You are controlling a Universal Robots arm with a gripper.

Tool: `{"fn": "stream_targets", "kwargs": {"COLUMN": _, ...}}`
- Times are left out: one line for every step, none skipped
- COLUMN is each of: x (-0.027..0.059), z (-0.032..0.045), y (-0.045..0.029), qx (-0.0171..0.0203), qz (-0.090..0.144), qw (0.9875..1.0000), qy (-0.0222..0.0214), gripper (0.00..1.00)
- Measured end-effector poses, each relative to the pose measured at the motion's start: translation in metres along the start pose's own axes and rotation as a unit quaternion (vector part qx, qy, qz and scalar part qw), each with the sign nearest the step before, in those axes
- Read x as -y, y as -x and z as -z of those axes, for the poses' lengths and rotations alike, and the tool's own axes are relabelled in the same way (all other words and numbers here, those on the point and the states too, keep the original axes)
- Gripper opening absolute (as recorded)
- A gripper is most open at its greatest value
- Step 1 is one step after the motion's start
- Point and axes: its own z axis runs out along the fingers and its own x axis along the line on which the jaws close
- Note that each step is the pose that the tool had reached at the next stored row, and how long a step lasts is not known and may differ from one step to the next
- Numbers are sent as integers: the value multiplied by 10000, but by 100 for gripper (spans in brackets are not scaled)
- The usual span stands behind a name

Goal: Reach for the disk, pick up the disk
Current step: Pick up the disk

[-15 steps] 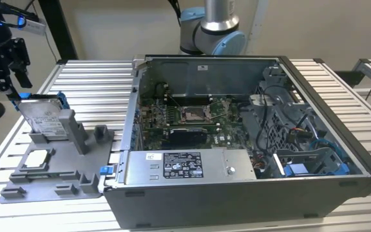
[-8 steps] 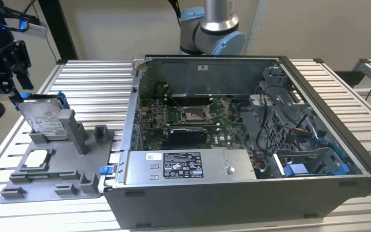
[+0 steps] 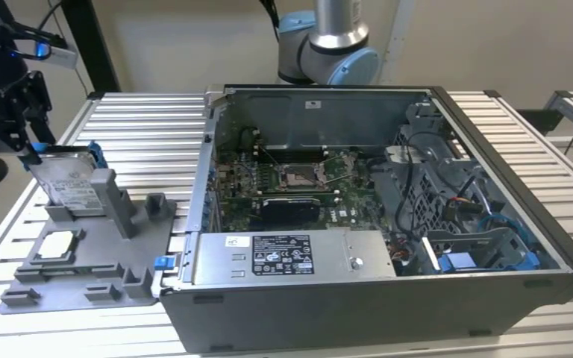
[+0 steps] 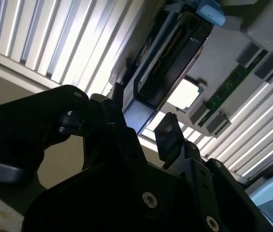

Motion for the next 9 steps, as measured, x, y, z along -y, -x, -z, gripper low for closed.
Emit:
{"fn": "stream_targets", "kwargs": {"x": 0, "z": -17, "y": 0, "qx": 1, "qz": 10, "qw": 10000, "qy": 0, "gripper": 100}}
{"fn": "stream_targets", "kwargs": {"x": 0, "z": -35, "y": 1, "qx": 2, "qz": 19, "qw": 10000, "qy": 0, "gripper": 100}}
{"fn": "stream_targets", "kwargs": {"x": 1, "z": -53, "y": 1, "qx": 3, "qz": 27, "qw": 10000, "qy": 1, "gripper": 100}}
{"fn": "stream_targets", "kwargs": {"x": 1, "z": -72, "y": 1, "qx": 4, "qz": 35, "qw": 10000, "qy": 1, "gripper": 100}}
{"fn": "stream_targets", "kwargs": {"x": 1, "z": -88, "y": 1, "qx": 5, "qz": 42, "qw": 10000, "qy": 1, "gripper": 100}}
{"fn": "stream_targets", "kwargs": {"x": 1, "z": -105, "y": 1, "qx": 6, "qz": 47, "qw": 10000, "qy": 1, "gripper": 100}}
{"fn": "stream_targets", "kwargs": {"x": 1, "z": -120, "y": 1, "qx": 9, "qz": 52, "qw": 10000, "qy": 2, "gripper": 100}}
{"fn": "stream_targets", "kwargs": {"x": 1, "z": -135, "y": 1, "qx": 12, "qz": 57, "qw": 10000, "qy": 2, "gripper": 100}}
{"fn": "stream_targets", "kwargs": {"x": 2, "z": -151, "y": 1, "qx": 15, "qz": 63, "qw": 10000, "qy": 2, "gripper": 100}}
